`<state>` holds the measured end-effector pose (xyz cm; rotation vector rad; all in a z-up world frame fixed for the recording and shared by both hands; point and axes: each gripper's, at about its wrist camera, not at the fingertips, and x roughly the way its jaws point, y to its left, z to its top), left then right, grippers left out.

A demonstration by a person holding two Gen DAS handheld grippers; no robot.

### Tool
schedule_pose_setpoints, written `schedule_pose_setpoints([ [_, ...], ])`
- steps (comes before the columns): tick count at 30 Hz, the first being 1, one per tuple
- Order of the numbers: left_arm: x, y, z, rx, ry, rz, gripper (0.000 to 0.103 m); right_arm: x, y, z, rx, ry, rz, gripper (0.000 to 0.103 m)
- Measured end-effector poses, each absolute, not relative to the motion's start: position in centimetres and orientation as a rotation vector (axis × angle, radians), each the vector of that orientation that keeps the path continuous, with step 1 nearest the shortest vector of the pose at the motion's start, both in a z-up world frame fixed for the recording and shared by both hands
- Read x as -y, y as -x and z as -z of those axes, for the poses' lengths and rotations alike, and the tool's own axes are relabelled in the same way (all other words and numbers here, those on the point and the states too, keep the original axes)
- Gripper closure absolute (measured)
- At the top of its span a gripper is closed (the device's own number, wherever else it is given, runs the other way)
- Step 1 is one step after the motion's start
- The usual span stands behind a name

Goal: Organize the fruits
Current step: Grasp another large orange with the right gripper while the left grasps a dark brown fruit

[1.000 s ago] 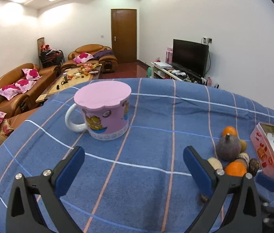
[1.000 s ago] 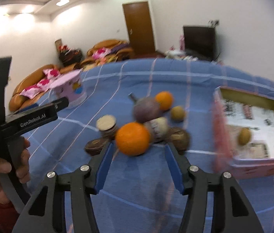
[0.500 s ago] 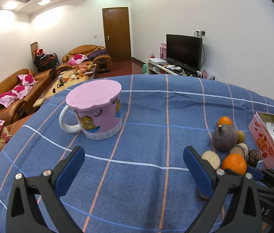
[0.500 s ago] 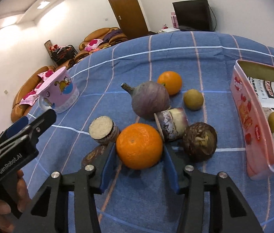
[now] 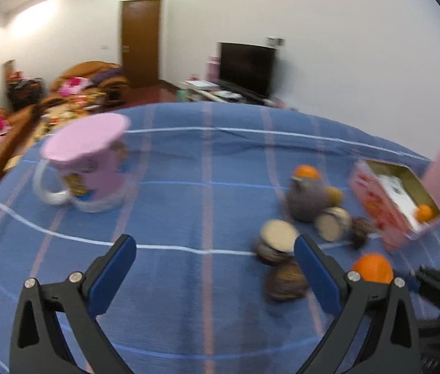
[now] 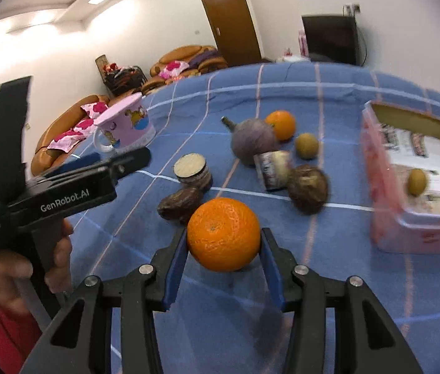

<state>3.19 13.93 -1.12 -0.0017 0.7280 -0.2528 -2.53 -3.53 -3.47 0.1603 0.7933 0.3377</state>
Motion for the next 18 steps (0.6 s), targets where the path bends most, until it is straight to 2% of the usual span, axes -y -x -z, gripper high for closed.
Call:
schedule_pose_setpoints([
  [2,-12.6,-2.9,1.4,-0.736,-0.045,0.301,0.001,4.5,3.4,2.8,-0.756,-0.152,-0.314,0.055],
  [8,-9.5,-3.0,2.9,-0.809,-0.113,0.370,0.016,7.4,4.5,1.2,-0.654,-0.130,-0.216,0.055],
  [10,-9.0,-3.4,3.3,-0.842,-0.116,0.385,0.025,7.8,4.4,0.9,-0.647,-0.144,-0.213,0.055],
  [12,-8.9,-3.6,3.7,-0.871,-0.096,0.408,0.028,7.9,4.3,1.0,-0.650,-0.154,-0.216,0.055],
  [17,-8.9,-3.9,4.2,-0.896,-0.083,0.412,0.054,7.7,4.0,1.5,-0.666,-0.157,-0.224,0.055],
  [18,-8.9,-3.9,4.2,-0.895,-0.071,0.432,0.064,7.7,3.9,1.5,-0.669,-0.158,-0.225,0.055],
])
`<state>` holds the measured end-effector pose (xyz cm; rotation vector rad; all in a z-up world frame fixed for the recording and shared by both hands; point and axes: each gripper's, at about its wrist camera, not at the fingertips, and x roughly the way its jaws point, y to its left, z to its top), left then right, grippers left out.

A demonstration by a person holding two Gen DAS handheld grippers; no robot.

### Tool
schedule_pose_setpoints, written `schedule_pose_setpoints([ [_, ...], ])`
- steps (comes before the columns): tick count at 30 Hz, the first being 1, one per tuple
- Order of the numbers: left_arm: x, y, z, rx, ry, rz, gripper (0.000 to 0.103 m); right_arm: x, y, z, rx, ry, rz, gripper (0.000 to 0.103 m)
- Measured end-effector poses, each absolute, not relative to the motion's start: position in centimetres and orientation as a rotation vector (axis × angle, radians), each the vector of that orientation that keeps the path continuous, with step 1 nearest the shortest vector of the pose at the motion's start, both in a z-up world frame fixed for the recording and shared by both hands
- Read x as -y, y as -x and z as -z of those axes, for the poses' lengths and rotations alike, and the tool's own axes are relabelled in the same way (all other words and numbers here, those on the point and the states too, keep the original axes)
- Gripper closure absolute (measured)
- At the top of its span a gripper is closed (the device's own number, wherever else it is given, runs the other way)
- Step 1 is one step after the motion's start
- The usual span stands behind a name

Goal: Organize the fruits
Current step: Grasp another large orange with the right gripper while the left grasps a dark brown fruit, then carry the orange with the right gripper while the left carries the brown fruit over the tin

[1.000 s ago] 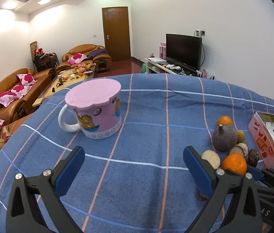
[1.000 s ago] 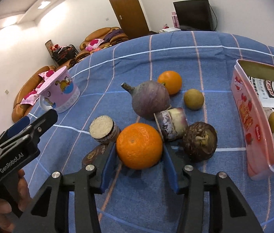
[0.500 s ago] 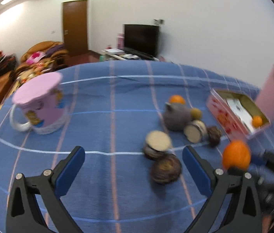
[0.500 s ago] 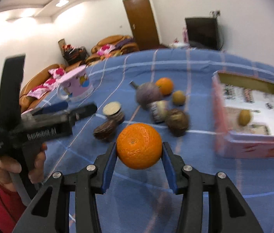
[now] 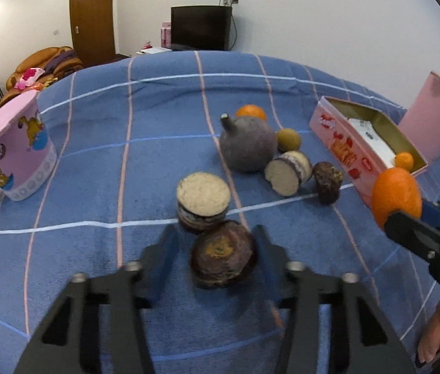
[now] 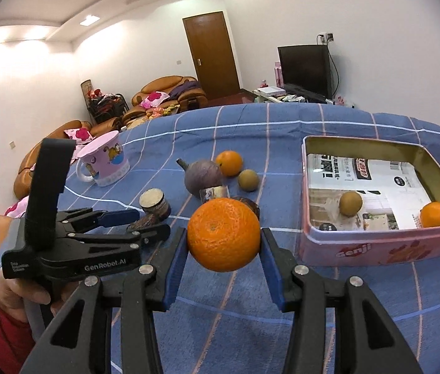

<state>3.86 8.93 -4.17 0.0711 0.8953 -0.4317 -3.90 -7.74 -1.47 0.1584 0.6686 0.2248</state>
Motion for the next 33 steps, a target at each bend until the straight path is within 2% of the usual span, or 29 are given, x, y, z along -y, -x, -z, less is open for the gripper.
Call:
schedule_pose_setpoints([
  [6,-9.5,-3.3,3.6,-0.858,-0.044,0.437,0.064,7.6,4.3,1.2,-0.623,-0.129,-0.192,0.055],
  [15,-9.1,0.3,0.4,-0.601,-0.025,0.452,0.064,8.6,5.0,-0.5,-0.475,-0.048,-0.084,0.055],
  [23,-8.6,0.9,-0.1,-0.564,0.046,0.307,0.064,10.5,4.6,-0.5,-0.463,0.005,-0.080,0.055],
  [33,-3.6,0.9,-0.4,-0.548,0.018,0.225,0.064,14.1,4.6,-0.5,-0.456,0.015,-0.051,0.055],
])
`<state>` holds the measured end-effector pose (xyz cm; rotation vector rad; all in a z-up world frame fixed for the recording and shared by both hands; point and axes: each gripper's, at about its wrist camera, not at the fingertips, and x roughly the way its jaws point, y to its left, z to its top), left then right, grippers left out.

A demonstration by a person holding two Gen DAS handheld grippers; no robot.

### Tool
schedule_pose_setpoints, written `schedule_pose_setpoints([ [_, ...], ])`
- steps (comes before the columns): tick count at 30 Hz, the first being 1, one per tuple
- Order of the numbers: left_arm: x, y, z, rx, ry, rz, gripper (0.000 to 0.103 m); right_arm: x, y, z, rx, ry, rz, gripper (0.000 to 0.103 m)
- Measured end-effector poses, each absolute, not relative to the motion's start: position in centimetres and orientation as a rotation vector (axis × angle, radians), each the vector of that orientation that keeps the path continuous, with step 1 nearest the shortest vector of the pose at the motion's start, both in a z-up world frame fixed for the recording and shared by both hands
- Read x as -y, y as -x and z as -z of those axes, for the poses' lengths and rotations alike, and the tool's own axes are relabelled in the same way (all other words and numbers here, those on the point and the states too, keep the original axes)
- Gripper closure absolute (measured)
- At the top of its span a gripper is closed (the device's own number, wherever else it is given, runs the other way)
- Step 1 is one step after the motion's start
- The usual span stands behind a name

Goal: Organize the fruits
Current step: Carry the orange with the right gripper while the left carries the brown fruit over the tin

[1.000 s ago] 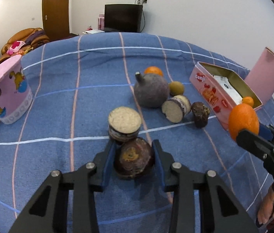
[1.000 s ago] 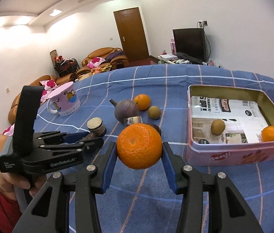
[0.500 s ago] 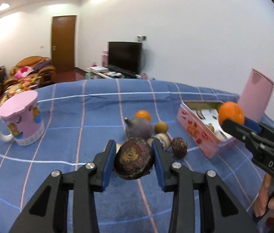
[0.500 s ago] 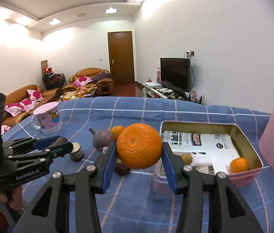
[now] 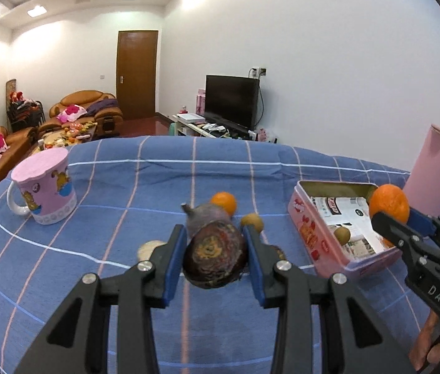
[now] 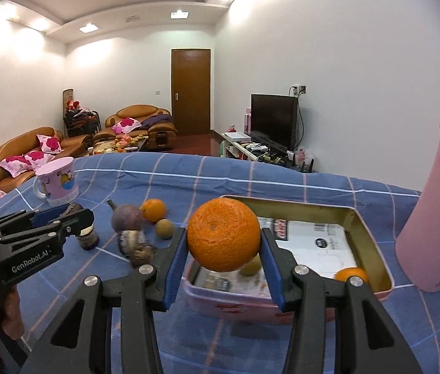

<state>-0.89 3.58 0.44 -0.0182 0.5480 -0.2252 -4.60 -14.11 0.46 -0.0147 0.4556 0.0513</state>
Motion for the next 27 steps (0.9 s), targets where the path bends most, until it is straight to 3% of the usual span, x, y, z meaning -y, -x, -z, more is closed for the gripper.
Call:
schedule_pose_setpoints([
  [27,10.4,-2.1,-0.6,-0.569,-0.044,0.359,0.064,27.5,3.5,-1.1,-0.447,-0.066,0.173,0.055],
])
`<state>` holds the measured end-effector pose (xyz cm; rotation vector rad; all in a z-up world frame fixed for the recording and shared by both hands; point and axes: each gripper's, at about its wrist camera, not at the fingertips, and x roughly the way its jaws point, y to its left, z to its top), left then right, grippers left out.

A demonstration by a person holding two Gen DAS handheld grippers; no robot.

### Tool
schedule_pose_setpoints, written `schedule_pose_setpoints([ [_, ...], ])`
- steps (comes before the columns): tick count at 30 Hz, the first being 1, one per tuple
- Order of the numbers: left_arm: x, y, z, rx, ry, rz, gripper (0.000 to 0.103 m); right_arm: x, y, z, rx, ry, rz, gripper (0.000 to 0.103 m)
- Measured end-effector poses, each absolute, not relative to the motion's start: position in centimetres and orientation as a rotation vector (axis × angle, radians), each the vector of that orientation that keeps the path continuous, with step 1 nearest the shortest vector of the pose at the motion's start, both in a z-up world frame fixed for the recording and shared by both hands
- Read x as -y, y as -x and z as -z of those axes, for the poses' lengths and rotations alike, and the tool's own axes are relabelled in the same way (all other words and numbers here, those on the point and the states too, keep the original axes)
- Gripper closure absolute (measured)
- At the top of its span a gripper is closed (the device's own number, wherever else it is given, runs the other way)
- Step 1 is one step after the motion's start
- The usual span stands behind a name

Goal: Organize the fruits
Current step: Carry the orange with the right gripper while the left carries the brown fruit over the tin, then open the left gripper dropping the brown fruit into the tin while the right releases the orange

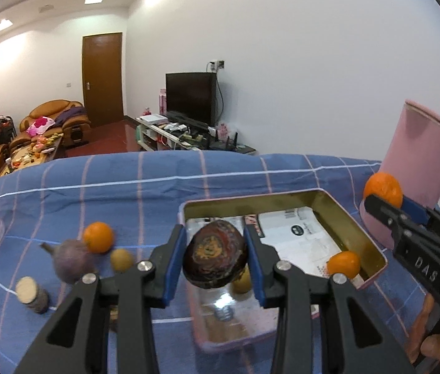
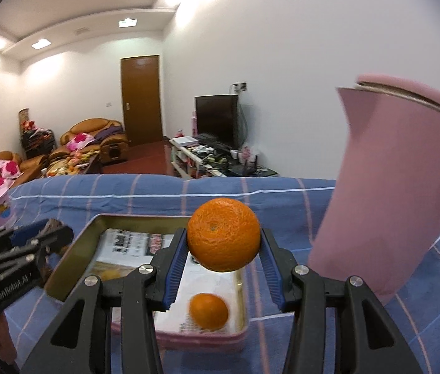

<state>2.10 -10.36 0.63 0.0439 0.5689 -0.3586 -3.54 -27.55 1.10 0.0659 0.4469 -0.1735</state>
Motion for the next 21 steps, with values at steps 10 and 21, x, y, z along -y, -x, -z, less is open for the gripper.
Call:
schedule_pose_setpoints([
  [10,15.1,-2.8,0.3,-0.614,-0.095,0.403,0.065,28.1,1.5,0.1,-0.520,-0.078,0.131,0.055],
  [21,15.2,-3.9,1.5,-0.704,-0.129,0.364,0.064,28.1,-0.4,1.6,-0.618,-0.126,0.042,0.055],
])
